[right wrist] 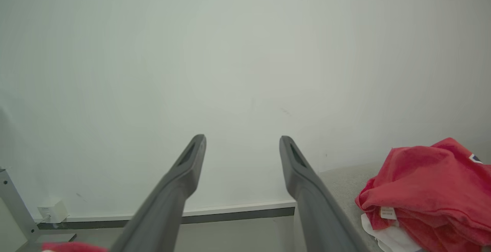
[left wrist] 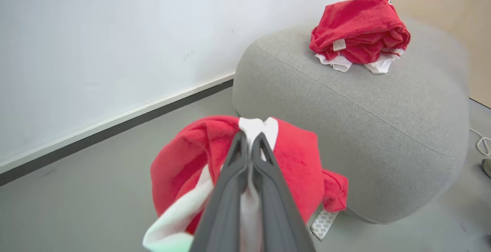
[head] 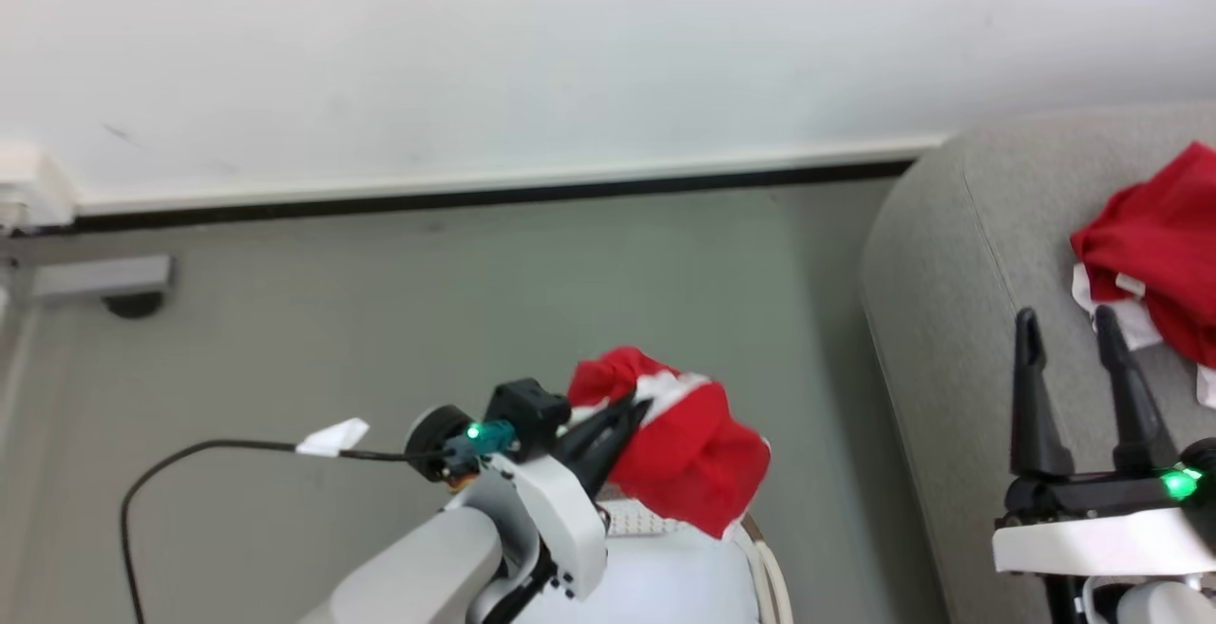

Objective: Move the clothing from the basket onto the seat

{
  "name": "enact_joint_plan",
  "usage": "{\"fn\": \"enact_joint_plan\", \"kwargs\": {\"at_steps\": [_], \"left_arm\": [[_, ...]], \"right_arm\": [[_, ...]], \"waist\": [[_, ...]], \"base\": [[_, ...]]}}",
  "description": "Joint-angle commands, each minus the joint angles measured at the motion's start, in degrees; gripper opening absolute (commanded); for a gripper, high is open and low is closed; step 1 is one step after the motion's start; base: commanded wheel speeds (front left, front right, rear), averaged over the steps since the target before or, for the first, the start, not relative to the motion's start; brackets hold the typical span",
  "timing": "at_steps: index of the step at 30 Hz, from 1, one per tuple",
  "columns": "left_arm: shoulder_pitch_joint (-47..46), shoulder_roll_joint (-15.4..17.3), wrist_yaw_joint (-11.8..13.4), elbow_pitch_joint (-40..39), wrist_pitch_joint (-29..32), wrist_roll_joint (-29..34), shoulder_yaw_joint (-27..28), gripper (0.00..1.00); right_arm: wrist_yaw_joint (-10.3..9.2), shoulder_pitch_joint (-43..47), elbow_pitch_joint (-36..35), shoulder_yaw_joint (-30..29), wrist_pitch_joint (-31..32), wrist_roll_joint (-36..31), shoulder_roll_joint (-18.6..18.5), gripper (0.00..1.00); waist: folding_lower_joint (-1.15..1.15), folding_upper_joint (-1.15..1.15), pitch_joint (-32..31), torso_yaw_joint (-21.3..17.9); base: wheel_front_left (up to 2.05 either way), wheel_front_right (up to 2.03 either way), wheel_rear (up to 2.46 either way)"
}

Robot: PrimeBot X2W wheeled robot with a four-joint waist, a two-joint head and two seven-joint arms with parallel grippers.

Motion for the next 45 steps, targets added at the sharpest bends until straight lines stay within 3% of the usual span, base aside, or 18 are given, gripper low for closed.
{"fn": "enact_joint_plan", "kwargs": {"at_steps": [1,10,21,32,38,45], "left_arm": [[1.00,0.62,0.54,-2.33,-0.09,1.34,1.63,0.00],[-0.90,2.87,2.66,-10.81,-0.10,3.13,7.47,0.00],[-1.39,4.95,5.26,-20.09,0.40,0.68,11.43,0.00],[0.25,5.25,6.54,-22.13,0.89,0.14,11.43,0.00],[1.10,4.43,6.26,-21.75,1.02,0.41,10.02,0.00],[2.18,2.21,5.55,-20.95,0.89,0.74,7.78,0.00]], "right_arm": [[-0.13,1.05,0.63,0.84,0.00,0.75,-0.13,1.00],[-0.13,1.98,2.76,5.39,0.00,1.63,-0.13,1.00],[-0.13,2.13,4.12,8.38,0.00,1.82,-0.12,1.00],[-0.13,1.65,6.20,11.97,0.00,0.65,-0.13,1.00],[-0.13,-0.41,9.14,17.66,0.00,0.12,-0.15,1.00],[-0.13,-4.56,14.83,25.56,0.00,1.70,-2.66,1.00]], "waist": [[0.01,0.00,-2.31,1.43],[0.01,0.00,-5.41,3.06],[0.01,0.00,-6.86,4.37],[0.01,0.00,-7.80,5.61],[0.01,0.00,-7.78,6.94],[0.01,0.00,-8.42,9.54]], "base": [[0.00,0.00,0.00],[0.00,0.00,0.00],[0.00,0.00,0.00],[0.00,0.00,0.00],[0.00,0.00,0.00],[0.00,0.00,0.00]]}}
